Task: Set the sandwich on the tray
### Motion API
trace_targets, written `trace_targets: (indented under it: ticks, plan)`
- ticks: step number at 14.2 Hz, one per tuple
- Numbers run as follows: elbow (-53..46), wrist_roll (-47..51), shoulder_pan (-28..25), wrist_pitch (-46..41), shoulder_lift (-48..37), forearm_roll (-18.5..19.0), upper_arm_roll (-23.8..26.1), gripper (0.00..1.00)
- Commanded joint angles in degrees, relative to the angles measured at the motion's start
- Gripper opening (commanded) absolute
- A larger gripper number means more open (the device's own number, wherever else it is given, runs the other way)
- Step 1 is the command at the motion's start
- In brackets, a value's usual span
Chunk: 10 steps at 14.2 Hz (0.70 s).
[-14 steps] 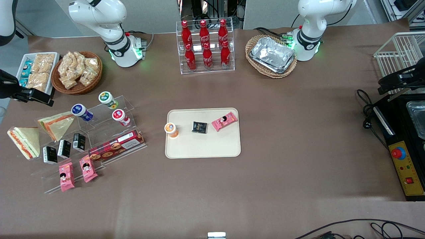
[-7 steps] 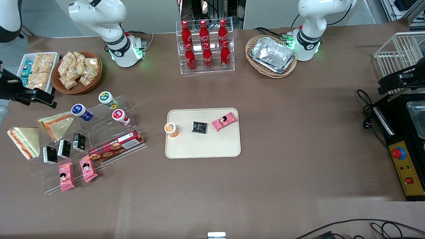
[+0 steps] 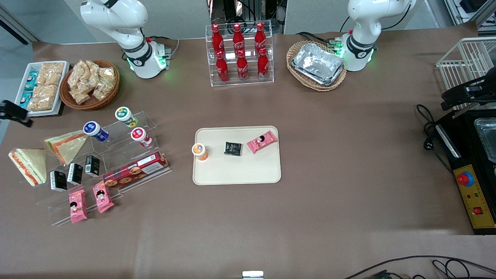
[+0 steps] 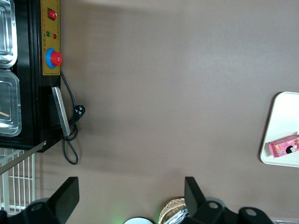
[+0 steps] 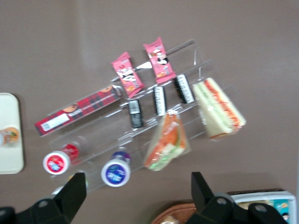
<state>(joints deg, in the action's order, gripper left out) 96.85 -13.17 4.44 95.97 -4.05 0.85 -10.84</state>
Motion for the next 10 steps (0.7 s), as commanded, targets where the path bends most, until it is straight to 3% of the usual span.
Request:
trace_targets:
  ticks: [1,3,7,10]
  plan:
    - [-1.0,-9.3,0.5,1.8,1.0,-0.5,-4.4,1.00]
    - [-1.0,-14.8,0.5,3.9,2.0,-1.7,-8.0,1.00]
    - [-1.7,-27.2,0.6,6.3,8.2,-9.7,-17.0,1.00]
    - [-6.0,-29.5,0.7,6.3,13.9,-10.9,-18.6,1.00]
